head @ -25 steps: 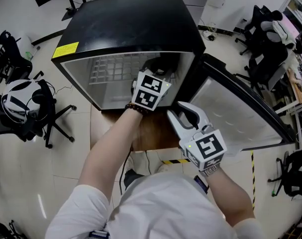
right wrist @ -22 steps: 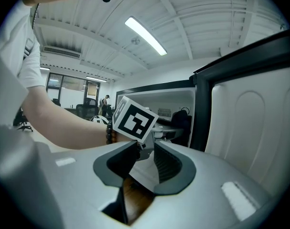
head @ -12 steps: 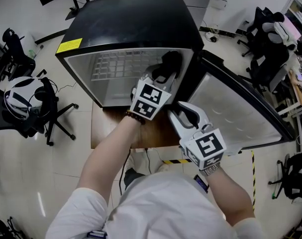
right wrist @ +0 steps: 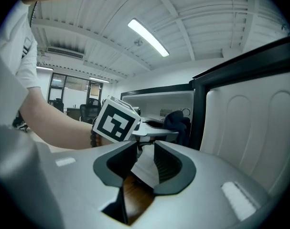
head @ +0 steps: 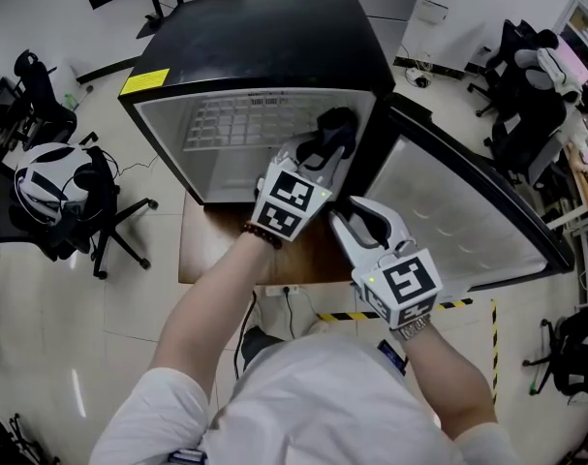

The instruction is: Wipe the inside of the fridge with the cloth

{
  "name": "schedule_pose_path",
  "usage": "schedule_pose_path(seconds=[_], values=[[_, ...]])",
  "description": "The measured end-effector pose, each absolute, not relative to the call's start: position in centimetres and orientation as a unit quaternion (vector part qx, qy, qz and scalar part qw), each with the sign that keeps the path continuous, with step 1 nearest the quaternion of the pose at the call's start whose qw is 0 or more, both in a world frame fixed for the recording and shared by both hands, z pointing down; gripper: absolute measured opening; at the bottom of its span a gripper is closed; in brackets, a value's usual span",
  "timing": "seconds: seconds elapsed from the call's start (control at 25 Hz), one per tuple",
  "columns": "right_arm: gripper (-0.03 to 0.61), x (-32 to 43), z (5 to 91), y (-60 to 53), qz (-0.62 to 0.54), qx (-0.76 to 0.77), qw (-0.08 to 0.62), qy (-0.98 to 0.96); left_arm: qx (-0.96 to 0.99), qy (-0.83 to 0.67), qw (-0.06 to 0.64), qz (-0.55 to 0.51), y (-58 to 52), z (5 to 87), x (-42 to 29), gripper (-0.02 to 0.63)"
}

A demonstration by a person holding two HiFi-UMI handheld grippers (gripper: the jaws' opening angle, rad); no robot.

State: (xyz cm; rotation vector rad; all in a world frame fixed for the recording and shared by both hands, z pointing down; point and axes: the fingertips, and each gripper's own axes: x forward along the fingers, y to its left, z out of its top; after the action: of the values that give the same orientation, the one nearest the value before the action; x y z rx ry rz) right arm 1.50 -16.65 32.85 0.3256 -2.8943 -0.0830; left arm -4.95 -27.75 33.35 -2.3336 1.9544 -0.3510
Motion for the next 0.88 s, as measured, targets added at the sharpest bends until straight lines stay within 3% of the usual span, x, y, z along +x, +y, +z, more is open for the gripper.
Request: schedule_pose_path(seconds=[0.88], values=[[0.115, 3.6, 32.8, -15.1, -0.028, 0.087, 0.103, -0.990, -0.726, 0.676, 0.073, -0.108, -22.0, 31.4, -5.6, 0.063]])
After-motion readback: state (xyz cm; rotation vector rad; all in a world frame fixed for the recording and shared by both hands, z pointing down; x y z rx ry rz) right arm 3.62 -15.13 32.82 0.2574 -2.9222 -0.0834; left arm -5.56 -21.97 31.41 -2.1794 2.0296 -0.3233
